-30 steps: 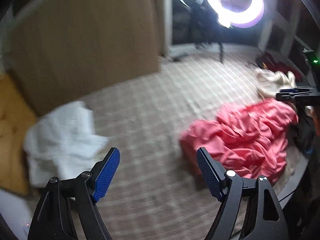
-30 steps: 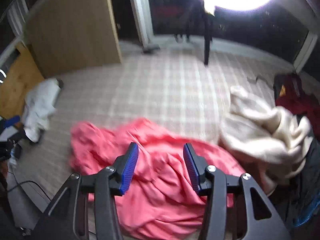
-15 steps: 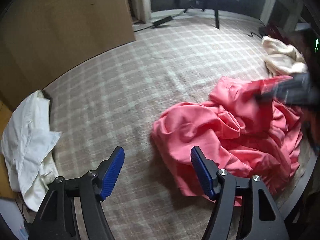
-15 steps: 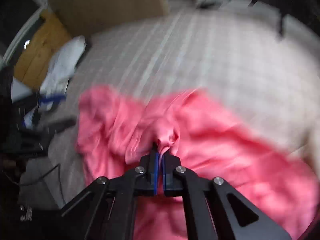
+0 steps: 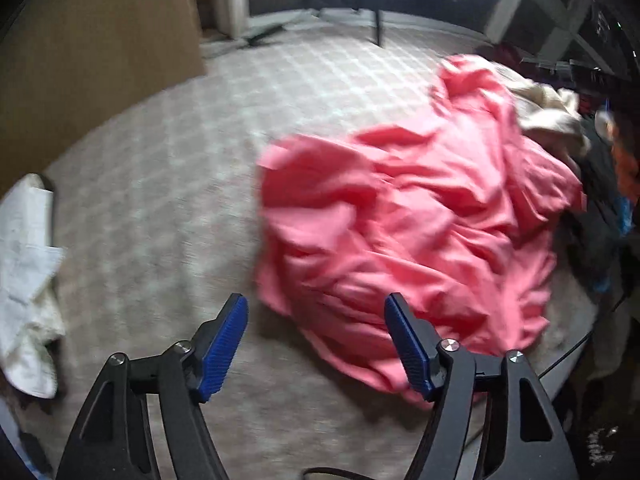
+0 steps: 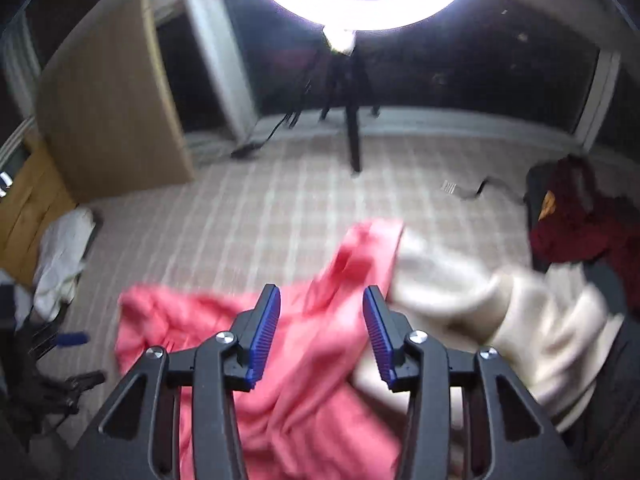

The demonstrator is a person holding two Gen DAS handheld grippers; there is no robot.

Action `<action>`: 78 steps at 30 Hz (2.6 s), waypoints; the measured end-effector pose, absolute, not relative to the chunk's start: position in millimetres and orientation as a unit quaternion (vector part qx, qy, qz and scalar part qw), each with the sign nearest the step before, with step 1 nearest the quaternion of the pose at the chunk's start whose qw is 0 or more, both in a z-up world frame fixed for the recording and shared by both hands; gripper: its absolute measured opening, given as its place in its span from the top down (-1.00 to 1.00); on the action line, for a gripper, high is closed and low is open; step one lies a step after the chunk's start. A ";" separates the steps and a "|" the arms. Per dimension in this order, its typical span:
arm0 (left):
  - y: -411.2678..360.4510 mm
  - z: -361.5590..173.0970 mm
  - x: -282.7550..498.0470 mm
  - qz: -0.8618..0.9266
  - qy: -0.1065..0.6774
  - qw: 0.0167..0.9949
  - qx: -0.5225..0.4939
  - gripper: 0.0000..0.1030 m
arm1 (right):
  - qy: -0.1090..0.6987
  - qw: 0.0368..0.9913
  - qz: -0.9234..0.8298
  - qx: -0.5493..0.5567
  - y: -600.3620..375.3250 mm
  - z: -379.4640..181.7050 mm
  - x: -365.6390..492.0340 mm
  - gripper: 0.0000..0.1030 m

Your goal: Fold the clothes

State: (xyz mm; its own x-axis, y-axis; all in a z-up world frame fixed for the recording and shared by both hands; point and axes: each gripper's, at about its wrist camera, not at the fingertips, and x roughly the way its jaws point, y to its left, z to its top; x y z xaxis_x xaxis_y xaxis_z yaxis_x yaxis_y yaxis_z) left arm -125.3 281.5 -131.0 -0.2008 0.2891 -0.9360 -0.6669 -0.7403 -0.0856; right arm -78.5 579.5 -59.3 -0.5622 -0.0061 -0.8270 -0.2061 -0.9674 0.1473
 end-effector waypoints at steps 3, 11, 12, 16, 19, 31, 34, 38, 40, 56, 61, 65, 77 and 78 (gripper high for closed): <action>301.2 -151.8 -115.9 0.737 0.196 0.325 -0.559 -0.33 | 0.109 0.059 0.864 -0.489 577.0 -80.5 -57.5 0.17; 249.5 -143.1 -153.9 0.745 0.076 0.326 -0.577 0.90 | 0.097 0.082 0.842 -0.524 590.7 -109.2 -19.4 0.17; 233.6 -131.6 -160.1 0.763 0.069 0.311 -0.563 0.90 | 0.088 0.084 0.842 -0.525 589.7 -108.9 -16.5 0.20; 161.1 -94.0 -192.2 0.823 0.038 0.240 -0.513 0.97 | 0.109 0.060 0.842 -0.524 586.8 -105.5 -8.2 0.95; 118.9 -77.1 -217.0 0.858 0.041 0.179 -0.480 1.00 | 0.118 0.070 0.851 -0.508 582.1 -90.0 -4.6 0.96; 122.3 -111.2 -174.5 0.817 0.020 0.236 -0.525 0.30 | 0.028 0.218 0.855 -0.470 561.2 -33.6 -1.6 0.94; 149.9 -129.4 -152.4 0.795 0.031 0.261 -0.548 0.30 | 0.021 0.217 0.860 -0.460 549.6 -23.7 -6.3 0.78; 162.2 -140.1 -144.6 0.786 0.039 0.264 -0.557 0.30 | 0.022 0.060 0.884 -0.464 489.2 -35.5 -42.0 0.22; 157.7 -137.2 -141.5 0.790 0.039 0.261 -0.553 0.30 | -0.012 0.024 0.874 -0.485 465.4 -62.6 -62.9 0.22; 116.6 -128.8 -157.6 0.807 0.029 0.210 -0.551 0.30 | -0.024 -0.114 0.839 -0.532 443.4 -115.2 -96.4 0.94; 148.5 -120.6 -165.3 0.804 0.060 0.245 -0.539 0.30 | 0.085 -0.052 0.885 -0.454 529.9 -29.1 -46.0 0.94; 184.3 -117.8 -170.8 0.793 0.091 0.285 -0.531 0.30 | 0.088 0.085 0.903 -0.412 595.8 3.2 -11.8 0.94; 303.4 -131.7 -146.6 0.720 0.239 0.418 -0.499 0.07 | 0.100 0.120 0.876 -0.457 640.0 -48.9 -10.8 0.93; 310.2 -136.1 -147.4 0.719 0.255 0.416 -0.495 0.07 | 0.101 0.119 0.875 -0.458 641.0 -49.1 -12.2 0.93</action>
